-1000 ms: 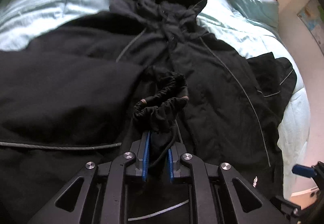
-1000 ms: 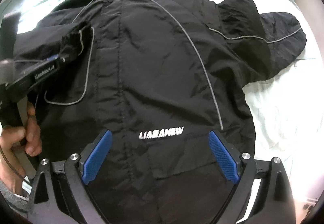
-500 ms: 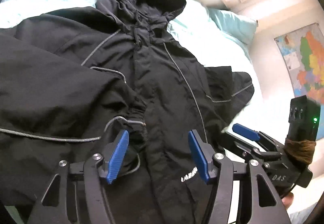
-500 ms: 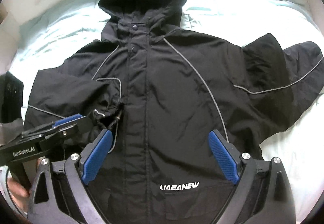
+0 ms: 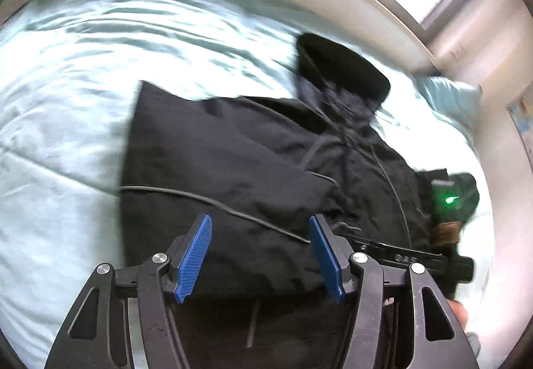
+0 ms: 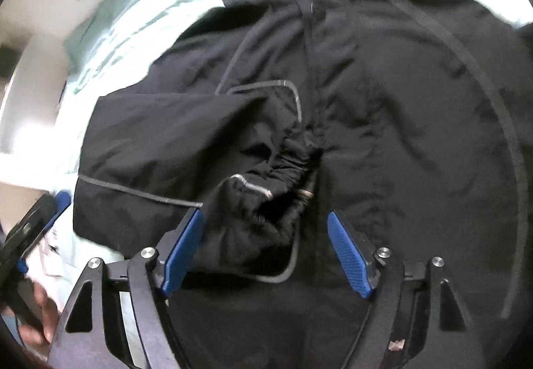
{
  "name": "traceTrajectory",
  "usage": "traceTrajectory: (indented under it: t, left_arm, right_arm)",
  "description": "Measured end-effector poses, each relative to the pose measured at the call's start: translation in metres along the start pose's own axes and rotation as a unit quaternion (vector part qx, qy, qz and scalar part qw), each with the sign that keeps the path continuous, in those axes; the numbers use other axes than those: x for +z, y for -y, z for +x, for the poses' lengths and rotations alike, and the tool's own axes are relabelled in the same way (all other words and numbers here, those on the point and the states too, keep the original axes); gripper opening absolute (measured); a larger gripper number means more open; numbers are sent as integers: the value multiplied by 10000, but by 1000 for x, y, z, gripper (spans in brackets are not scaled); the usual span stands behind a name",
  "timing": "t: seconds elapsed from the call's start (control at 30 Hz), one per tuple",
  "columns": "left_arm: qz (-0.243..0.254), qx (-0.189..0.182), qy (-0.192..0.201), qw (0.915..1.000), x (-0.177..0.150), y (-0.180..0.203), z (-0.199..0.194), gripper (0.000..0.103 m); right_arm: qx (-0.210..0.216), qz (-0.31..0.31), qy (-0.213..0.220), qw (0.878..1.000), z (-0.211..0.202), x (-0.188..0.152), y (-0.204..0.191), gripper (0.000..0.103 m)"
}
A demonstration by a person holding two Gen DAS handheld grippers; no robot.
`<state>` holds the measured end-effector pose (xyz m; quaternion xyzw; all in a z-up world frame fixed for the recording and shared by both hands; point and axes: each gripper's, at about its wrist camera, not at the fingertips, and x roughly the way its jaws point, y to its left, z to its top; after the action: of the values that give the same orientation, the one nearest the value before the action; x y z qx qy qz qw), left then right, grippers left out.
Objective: Fold large clothes
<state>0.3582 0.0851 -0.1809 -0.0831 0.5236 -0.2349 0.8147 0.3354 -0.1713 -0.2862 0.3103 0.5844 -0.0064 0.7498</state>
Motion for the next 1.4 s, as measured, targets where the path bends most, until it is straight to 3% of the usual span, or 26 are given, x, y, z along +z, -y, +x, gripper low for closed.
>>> traceTrajectory:
  t: [0.03,0.1,0.2,0.3,0.37,0.47,0.57,0.67,0.73,0.83,0.97,1.03,1.2,1.3,1.4]
  left_arm:
    - [-73,79,25,9999,0,-8,-2,63]
    - [-176,218,50,9996,3,-19,-2,63]
    - [-184,458,59,9988,8,-26,1,63]
    - [-73,333,95,9994,14,-20,8,63]
    - [58,224,101,9997,18,-11,16,63]
    - [274,-3,-82,9996,22,8,44,63]
    - [550,-67,-499,9972,20,30,93,63]
    - [867,470,-875,9913,11,40,140,62]
    - [1102,770,-988,9860,4,43,160,62]
    - [1192,829,-966,9847,3,44,163,62]
    - [1279,755,-969,9842,9,46,147,63]
    - [1374,756,-907,9835,10,52,130,63]
    - [1437,419,-493,9875,7,67,88,63]
    - [1474,451,-595,9863,-2,76,96,63]
    - [1383,732,-1033,9823,-17,74,127,63]
  right_arm:
    - [204,87,-112,9997,8,2,1,49]
    - [204,40,5,9998,4,1,-4,30]
    - [-324,-456,691,9960,-36,0,-22,27]
    - [-844,-741,1372,9842,-94,5,-25,26]
    - [-1398,-879,1778,9701,-128,9,-15,26]
    - [-2094,-668,1967,9555,-154,20,22,27]
    - [-2362,-318,1771,9549,-146,33,69,27]
    - [-2481,-17,1174,9616,-99,44,120,27]
    - [-2343,314,887,9676,-72,43,152,27]
    - [-2002,462,1032,9732,-64,41,171,31]
    - [-1906,260,926,9770,-80,36,170,40]
    - [-2008,205,954,9748,-100,27,165,54]
    - [-2134,-240,1454,9658,-138,13,118,57]
    - [-1883,-646,1415,9697,-121,17,80,57]
    - [-2336,-977,880,9634,-67,17,70,56]
